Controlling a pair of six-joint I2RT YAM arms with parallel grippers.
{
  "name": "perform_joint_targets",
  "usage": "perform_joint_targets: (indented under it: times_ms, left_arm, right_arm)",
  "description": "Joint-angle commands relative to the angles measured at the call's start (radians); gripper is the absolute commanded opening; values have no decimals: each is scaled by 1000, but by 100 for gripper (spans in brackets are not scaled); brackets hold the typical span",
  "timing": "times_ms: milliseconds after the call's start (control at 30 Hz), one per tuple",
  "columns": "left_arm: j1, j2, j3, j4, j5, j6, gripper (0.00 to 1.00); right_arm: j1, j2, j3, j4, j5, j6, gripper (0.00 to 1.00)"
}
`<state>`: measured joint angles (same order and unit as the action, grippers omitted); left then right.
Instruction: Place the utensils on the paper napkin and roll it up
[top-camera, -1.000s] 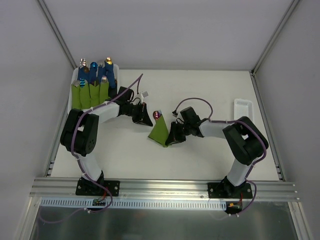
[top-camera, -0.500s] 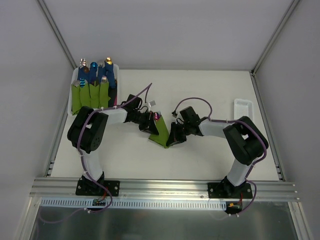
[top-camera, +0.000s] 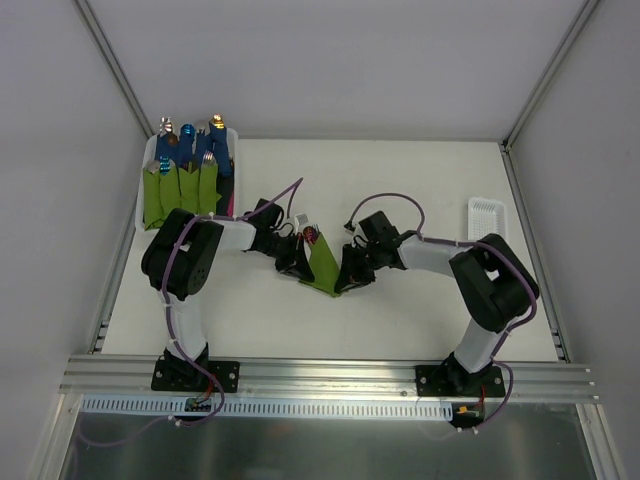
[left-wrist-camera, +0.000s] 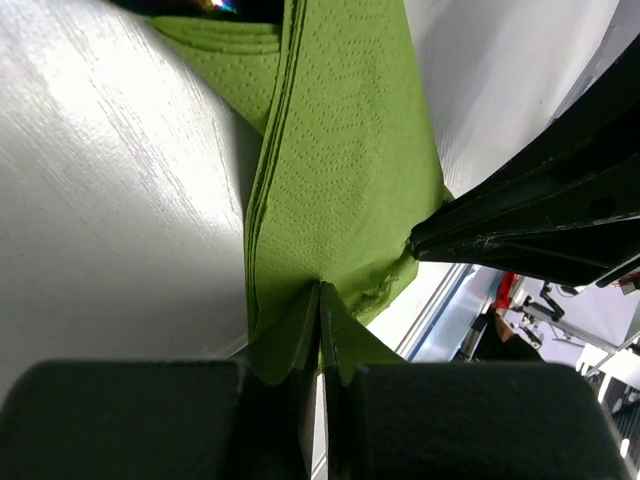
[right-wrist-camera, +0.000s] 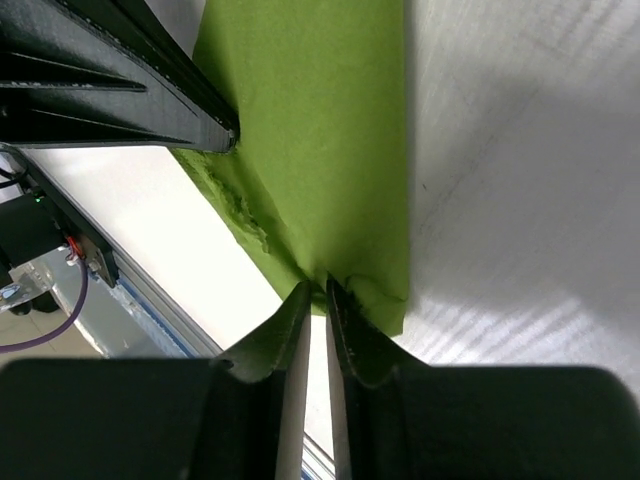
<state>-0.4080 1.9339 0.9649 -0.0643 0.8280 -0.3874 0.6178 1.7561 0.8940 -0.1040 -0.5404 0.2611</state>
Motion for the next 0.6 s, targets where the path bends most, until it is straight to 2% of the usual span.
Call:
perform_joint_targets:
  times_ms: [0, 300, 567]
  left_arm:
    - [6, 51, -17, -34, -118, 22, 0]
    - [8, 57, -9, -40, -118, 22, 0]
    - [6, 65, -6, -45, -118, 22, 0]
  right_arm:
    - [-4, -69, 14, -103, 97, -25, 15]
    - [10, -234, 146, -232, 273, -11, 14]
    - [131, -126, 382, -450, 534, -65, 14]
